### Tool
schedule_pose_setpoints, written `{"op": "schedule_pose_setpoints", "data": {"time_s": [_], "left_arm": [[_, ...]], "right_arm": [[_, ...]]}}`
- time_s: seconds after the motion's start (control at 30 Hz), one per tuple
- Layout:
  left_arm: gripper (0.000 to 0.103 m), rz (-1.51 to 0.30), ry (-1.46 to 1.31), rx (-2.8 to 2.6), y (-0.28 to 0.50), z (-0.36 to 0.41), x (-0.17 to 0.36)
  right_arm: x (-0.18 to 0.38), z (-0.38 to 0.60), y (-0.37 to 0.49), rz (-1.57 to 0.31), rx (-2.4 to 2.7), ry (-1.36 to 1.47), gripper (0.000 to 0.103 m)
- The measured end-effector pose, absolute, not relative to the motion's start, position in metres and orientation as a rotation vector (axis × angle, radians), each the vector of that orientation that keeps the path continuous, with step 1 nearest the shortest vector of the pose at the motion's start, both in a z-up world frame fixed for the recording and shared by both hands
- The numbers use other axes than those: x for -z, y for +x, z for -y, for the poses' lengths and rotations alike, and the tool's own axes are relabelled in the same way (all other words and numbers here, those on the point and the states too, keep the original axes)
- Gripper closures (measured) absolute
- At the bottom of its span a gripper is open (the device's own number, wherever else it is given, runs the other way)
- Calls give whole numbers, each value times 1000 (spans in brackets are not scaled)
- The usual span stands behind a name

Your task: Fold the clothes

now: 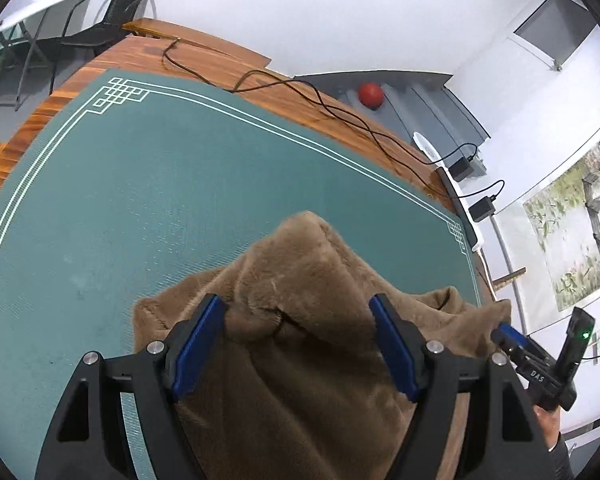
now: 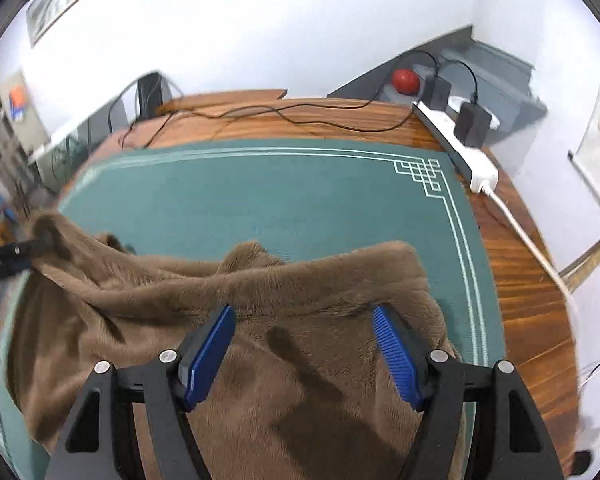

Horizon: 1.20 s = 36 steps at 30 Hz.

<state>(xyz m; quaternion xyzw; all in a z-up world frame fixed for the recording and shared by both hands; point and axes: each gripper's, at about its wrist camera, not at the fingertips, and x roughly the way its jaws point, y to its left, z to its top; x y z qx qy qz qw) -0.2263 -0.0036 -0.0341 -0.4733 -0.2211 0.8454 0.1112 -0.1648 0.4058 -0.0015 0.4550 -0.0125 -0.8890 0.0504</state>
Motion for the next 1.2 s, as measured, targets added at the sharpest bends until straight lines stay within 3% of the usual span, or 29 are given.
{"op": "schedule_pose_setpoints", "data": {"time_s": [0.2,0.37,0.5,0.67,0.77,0.87,1.0,1.2], "left_arm": [[24,454,-1365,-2435,-217,-23,25],[24,218,-1424,-2442,-229,-57,32],[24,243,-1567,-2465,-256,-54,54],[24,243,-1587,-2511,-263,-48,64],[24,166,-1589,-2519,-259,-53,64],[24,201,-1577,-2497,-254,-48,57],[24,339,-1540,-2483,-236,-27,37],[24,369,-1518,-2511,-182,2,11]], "right_arm": [[10,-405,-152,61,2647,1445,29],[24,-385,-158,-87,2570,1534,29],[42,-379,-174,-174,2548,1619,29],[53,-416,-198,70,2594,1673,29],[54,-412,-204,43,2593,1692,28],[53,-399,-204,-84,2587,1708,26],[36,-402,-191,-20,2591,1654,26],[3,-410,-147,18,2588,1540,26]]}}
